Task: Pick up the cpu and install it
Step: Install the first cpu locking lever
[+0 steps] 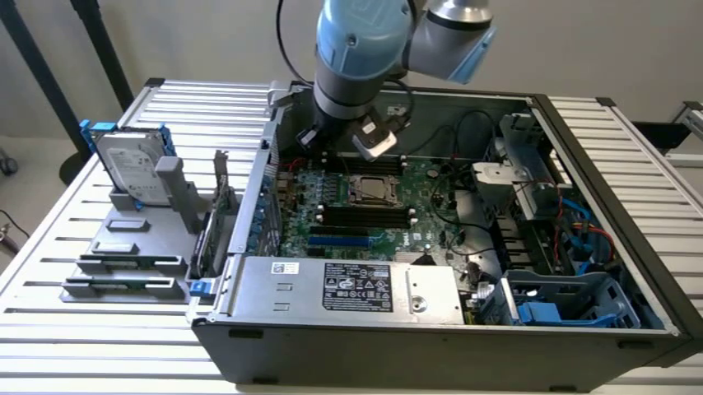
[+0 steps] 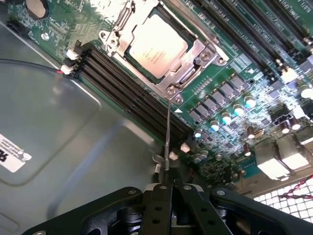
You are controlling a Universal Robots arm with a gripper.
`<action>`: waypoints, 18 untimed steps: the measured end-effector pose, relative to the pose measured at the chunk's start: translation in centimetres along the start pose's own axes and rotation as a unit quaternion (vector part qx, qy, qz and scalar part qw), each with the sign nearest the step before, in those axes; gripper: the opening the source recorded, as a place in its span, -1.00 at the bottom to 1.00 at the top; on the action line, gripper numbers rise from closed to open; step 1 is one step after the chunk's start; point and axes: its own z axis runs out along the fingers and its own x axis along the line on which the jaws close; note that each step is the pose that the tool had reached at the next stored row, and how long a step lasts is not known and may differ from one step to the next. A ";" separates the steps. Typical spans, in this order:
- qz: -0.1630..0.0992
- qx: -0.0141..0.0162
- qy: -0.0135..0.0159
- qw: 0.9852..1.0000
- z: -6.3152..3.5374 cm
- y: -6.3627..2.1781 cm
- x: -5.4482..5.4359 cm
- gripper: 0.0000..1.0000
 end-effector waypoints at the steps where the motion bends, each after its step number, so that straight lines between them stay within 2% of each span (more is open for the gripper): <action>1: 0.001 0.001 0.002 1.000 -0.02 0.09 0.1 -0.79; 3: 0.003 0.001 0.004 1.000 -0.02 0.16 0.2 -0.79; 9: 0.015 -0.003 0.011 1.000 -0.02 0.22 0.3 -0.79; 11: 0.016 -0.003 0.012 1.000 -0.02 0.27 0.4 -0.79; 18: 0.018 -0.004 0.012 1.000 -0.07 0.48 1.3 -0.79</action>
